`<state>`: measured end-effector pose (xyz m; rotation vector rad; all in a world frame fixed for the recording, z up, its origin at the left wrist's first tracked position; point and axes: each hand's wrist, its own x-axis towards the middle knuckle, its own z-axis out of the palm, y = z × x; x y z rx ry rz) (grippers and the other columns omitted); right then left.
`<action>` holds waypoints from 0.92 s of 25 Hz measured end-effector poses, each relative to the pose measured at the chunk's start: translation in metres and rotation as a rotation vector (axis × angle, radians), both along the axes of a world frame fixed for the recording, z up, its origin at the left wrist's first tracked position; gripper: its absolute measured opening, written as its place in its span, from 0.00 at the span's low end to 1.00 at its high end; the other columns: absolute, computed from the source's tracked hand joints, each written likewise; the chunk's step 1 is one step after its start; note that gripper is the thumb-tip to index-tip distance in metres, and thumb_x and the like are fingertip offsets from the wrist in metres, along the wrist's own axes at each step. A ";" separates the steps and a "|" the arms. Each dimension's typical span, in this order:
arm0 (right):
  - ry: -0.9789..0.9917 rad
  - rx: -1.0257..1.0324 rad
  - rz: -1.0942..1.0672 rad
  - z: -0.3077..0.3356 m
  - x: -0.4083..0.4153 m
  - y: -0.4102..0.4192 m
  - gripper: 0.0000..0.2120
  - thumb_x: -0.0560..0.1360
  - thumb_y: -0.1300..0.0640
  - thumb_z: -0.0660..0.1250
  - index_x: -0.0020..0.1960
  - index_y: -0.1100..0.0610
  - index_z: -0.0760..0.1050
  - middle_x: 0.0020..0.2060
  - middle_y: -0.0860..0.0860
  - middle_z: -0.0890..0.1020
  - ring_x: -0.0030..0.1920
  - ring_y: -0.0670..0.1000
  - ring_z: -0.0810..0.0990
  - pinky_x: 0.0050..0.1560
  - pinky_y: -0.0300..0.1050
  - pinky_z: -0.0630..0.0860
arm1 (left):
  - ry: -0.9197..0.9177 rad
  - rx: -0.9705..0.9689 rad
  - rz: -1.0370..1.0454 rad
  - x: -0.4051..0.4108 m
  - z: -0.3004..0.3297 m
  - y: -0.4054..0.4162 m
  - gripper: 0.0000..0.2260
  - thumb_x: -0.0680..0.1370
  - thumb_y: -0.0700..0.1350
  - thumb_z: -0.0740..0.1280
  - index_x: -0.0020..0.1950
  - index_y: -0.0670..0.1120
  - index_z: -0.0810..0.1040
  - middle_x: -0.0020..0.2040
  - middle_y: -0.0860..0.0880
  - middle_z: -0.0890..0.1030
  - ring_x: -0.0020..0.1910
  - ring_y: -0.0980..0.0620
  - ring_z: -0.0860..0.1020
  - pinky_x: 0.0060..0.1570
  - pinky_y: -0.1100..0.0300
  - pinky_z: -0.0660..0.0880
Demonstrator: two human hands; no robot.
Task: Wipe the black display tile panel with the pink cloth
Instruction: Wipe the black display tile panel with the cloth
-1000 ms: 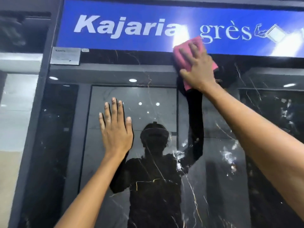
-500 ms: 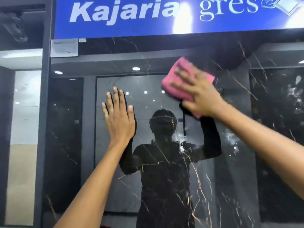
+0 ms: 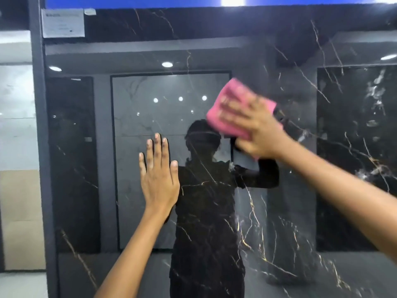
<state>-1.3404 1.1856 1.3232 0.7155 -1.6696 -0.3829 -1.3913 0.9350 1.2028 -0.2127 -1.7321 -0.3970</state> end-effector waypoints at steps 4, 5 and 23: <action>-0.132 0.667 -0.052 -0.134 0.005 -0.007 0.33 0.68 0.54 0.64 0.73 0.48 0.62 0.74 0.47 0.61 0.76 0.59 0.51 0.73 0.66 0.42 | 0.007 -0.015 -0.005 0.002 0.002 0.000 0.25 0.82 0.48 0.49 0.78 0.43 0.51 0.79 0.46 0.51 0.77 0.49 0.47 0.74 0.52 0.40; -0.117 0.693 -0.058 -0.125 0.008 0.006 0.33 0.69 0.55 0.65 0.73 0.48 0.63 0.74 0.47 0.62 0.76 0.58 0.53 0.73 0.66 0.43 | 0.004 -0.013 -0.003 0.001 0.001 0.000 0.25 0.82 0.48 0.49 0.78 0.43 0.51 0.79 0.47 0.50 0.77 0.49 0.46 0.75 0.52 0.40; 0.046 -0.041 0.035 -0.030 0.003 0.021 0.32 0.65 0.57 0.64 0.69 0.51 0.68 0.70 0.54 0.69 0.71 0.65 0.62 0.69 0.61 0.55 | 0.007 0.006 0.006 -0.001 -0.002 0.002 0.25 0.82 0.48 0.47 0.78 0.45 0.47 0.79 0.47 0.48 0.78 0.48 0.45 0.75 0.51 0.41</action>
